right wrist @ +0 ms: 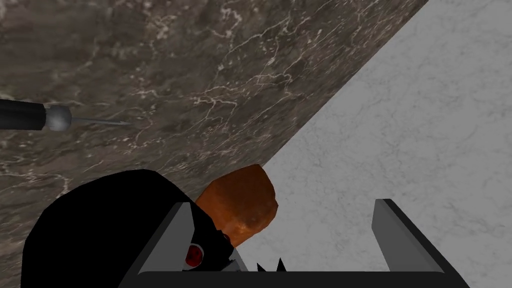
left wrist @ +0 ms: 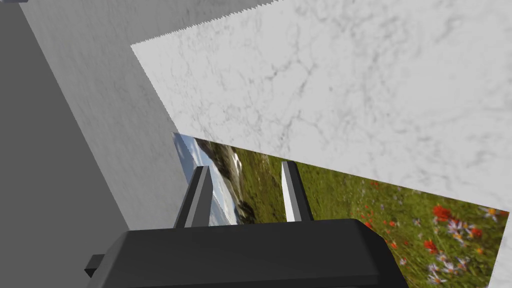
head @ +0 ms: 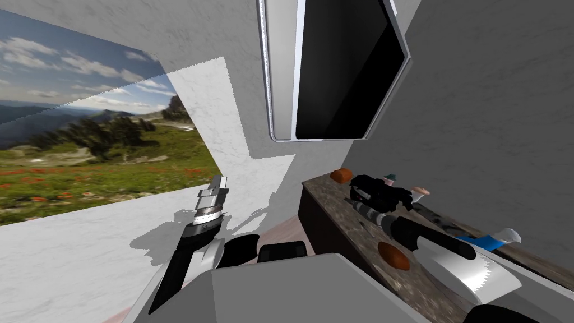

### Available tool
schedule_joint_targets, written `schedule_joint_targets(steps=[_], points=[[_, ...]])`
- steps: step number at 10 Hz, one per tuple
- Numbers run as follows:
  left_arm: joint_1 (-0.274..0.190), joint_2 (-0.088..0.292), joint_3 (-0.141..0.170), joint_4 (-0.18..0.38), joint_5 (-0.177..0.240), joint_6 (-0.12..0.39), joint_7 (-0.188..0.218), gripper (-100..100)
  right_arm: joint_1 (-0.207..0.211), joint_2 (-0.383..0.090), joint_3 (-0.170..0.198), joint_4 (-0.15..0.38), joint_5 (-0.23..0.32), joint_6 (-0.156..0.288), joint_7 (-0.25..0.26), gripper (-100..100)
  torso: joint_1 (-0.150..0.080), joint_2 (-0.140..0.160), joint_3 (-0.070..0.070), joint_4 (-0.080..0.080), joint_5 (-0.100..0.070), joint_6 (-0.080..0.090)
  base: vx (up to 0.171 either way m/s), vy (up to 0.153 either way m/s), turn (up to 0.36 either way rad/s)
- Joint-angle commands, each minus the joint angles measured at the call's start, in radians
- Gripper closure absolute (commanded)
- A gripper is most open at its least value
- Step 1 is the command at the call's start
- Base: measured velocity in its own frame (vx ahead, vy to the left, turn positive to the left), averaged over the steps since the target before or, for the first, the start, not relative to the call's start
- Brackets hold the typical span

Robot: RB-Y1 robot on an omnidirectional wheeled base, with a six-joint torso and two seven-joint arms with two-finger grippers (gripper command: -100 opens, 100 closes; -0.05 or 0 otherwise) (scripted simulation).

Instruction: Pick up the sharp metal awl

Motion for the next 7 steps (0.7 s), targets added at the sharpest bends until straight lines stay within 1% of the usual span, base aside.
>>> schedule_joint_targets(steps=[1, 2, 3, 4, 5, 6, 7], points=[[0.000, 0.000, 0.000, 0.000, 0.000, 0.000, 0.000, 0, 0.012, -0.021, -0.005, 0.003, -0.019, 0.038, 0.025, -100, 0.000, 0.000, 0.000, 0.000, 0.000, 0.000, -0.018, -0.030, 0.176], [0.000, 0.000, 0.000, 0.000, 0.000, 0.000, 0.000, 0, 0.023, -0.057, -0.009, 0.007, -0.051, 0.076, 0.066, -100, 0.000, 0.000, 0.000, 0.000, 0.000, 0.000, -0.011, -0.036, 0.203], [0.000, 0.000, 0.000, 0.000, 0.000, 0.000, 0.000, 0, 0.023, -0.057, -0.009, 0.007, -0.051, 0.093, 0.066, -100, 0.000, 0.000, 0.000, 0.000, 0.000, 0.000, -0.016, -0.014, 0.166], [0.000, 0.000, 0.000, 0.000, 0.000, 0.000, 0.000, 0, 0.032, -0.090, -0.013, 0.011, -0.082, 0.126, 0.107, -100, 0.001, 0.000, 0.000, 0.000, 0.000, 0.001, -0.017, -0.028, 0.228], [0.000, 0.000, 0.000, 0.000, 0.000, 0.000, 0.000, 0, 0.032, -0.090, -0.013, 0.011, -0.082, 0.148, 0.107, -100, 0.001, 0.000, 0.000, 0.000, 0.000, 0.000, -0.015, -0.025, 0.161], [0.000, 0.000, 0.000, 0.000, 0.000, 0.000, 0.000, 0, 0.039, -0.121, -0.014, 0.014, -0.111, 0.175, 0.148, -100, 0.001, 0.000, 0.000, 0.000, 0.000, 0.001, -0.021, -0.037, 0.215], [0.000, 0.000, 0.000, 0.000, 0.000, 0.000, 0.000, 0, 0.039, -0.121, -0.014, 0.014, -0.111, 0.202, 0.148, -100, 0.000, 0.000, 0.000, 0.000, 0.000, 0.000, -0.016, -0.047, 0.122]])
